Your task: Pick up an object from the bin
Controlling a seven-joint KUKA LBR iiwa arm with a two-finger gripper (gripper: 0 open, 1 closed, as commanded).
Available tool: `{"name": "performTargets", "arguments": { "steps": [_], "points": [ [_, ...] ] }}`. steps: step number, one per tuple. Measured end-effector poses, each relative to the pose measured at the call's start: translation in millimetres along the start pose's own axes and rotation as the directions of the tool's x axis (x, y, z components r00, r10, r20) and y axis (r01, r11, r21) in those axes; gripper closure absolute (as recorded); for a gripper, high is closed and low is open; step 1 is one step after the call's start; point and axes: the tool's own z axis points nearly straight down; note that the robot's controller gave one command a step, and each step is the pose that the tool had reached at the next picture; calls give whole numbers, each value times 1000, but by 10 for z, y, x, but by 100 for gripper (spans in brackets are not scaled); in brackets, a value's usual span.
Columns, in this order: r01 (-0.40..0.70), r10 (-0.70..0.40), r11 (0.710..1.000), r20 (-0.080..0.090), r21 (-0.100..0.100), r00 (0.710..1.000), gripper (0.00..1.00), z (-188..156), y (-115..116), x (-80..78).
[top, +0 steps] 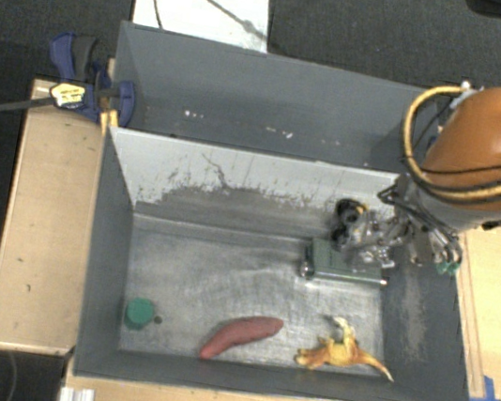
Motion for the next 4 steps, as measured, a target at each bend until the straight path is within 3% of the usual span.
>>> {"name": "performTargets", "arguments": {
  "steps": [1, 2, 3, 4],
  "points": [
    [18, -18, 1000, 2, 1, 1000, 100, 27, -46, -47],
    [255, -255, 967, -4, -3, 967, 0, 363, 205, 94],
    [254, -254, 967, -3, -2, 967, 0, 356, 198, 90],
    [232, -232, 973, 8, 7, 973, 0, 607, 379, 161]
  ]
}}
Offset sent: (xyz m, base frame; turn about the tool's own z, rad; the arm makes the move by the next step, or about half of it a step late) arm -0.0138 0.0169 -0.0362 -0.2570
